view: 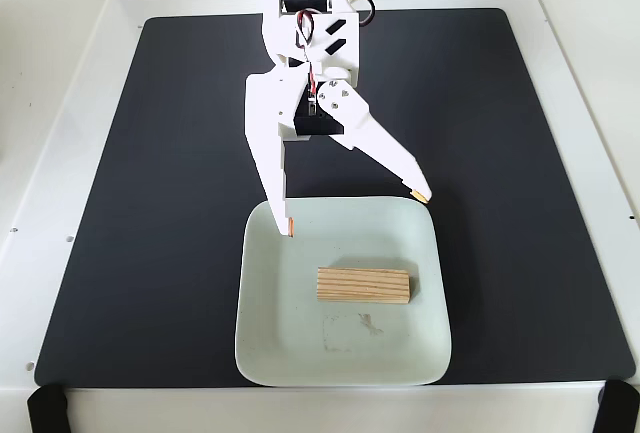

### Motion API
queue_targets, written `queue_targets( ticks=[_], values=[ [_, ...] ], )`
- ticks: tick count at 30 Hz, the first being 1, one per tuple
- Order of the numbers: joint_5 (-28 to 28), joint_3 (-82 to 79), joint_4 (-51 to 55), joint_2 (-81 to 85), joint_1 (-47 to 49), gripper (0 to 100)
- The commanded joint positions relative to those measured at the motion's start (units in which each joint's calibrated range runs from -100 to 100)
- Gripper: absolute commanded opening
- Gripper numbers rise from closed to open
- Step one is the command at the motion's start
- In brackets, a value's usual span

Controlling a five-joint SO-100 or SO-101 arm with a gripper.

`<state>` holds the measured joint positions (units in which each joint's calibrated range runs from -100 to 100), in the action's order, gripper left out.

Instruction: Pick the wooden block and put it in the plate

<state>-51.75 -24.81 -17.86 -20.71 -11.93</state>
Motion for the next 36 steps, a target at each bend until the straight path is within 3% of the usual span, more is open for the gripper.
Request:
queue_targets(
  ticks=[1,10,21,29,36],
  values=[
    [-0.3,1.9,-0.1,1.1,-0.1,43],
    [1.4,-3.4,-0.1,6.0,0.3,0],
    [2.9,-29.9,0.0,31.2,2.1,1],
    [3.0,-50.7,19.5,63.6,5.8,1],
    [2.9,-72.7,25.0,93.6,7.4,1]
  ],
)
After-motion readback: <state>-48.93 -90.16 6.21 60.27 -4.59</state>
